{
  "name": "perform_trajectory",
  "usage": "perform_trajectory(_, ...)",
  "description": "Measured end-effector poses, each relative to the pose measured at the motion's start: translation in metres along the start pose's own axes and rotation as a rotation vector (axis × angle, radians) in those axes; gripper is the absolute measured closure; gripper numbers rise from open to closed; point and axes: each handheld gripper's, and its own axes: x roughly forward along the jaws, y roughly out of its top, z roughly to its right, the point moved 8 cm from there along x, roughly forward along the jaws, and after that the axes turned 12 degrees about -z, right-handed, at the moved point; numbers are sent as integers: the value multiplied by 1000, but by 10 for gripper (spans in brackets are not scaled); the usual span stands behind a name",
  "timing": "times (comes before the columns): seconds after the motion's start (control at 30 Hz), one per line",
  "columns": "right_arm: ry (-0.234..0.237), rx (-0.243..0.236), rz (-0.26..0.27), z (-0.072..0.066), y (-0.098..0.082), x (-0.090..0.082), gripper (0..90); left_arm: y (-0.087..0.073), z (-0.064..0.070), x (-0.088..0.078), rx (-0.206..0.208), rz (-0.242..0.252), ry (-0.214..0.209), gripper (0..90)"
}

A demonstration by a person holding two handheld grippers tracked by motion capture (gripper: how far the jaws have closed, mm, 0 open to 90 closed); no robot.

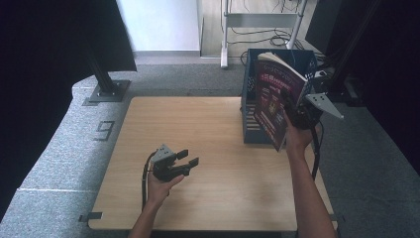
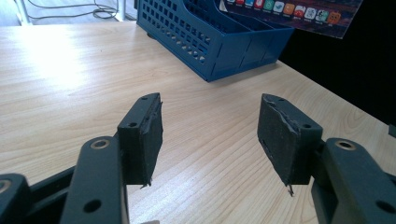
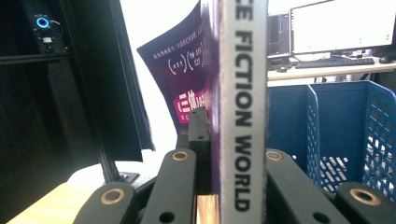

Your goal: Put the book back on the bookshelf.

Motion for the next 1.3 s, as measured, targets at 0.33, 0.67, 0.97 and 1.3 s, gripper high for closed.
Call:
perform_trajectory(0.33,-16,15,-2,3,2,15,816,0,-2,-1,-7,2,-4,406)
perform_trajectory(0.67,-32,35,-1,8,2,26,815,-1,-5,-2,-12,4,-3,406)
perform_trajectory(0.97,-43,35,0,9,4,32,815,-1,-7,-3,-16,6,-5,407)
perform_trajectory(1.3,-53,34,-5,10,4,41,816,-1,-10,-4,-26,11,-2,407)
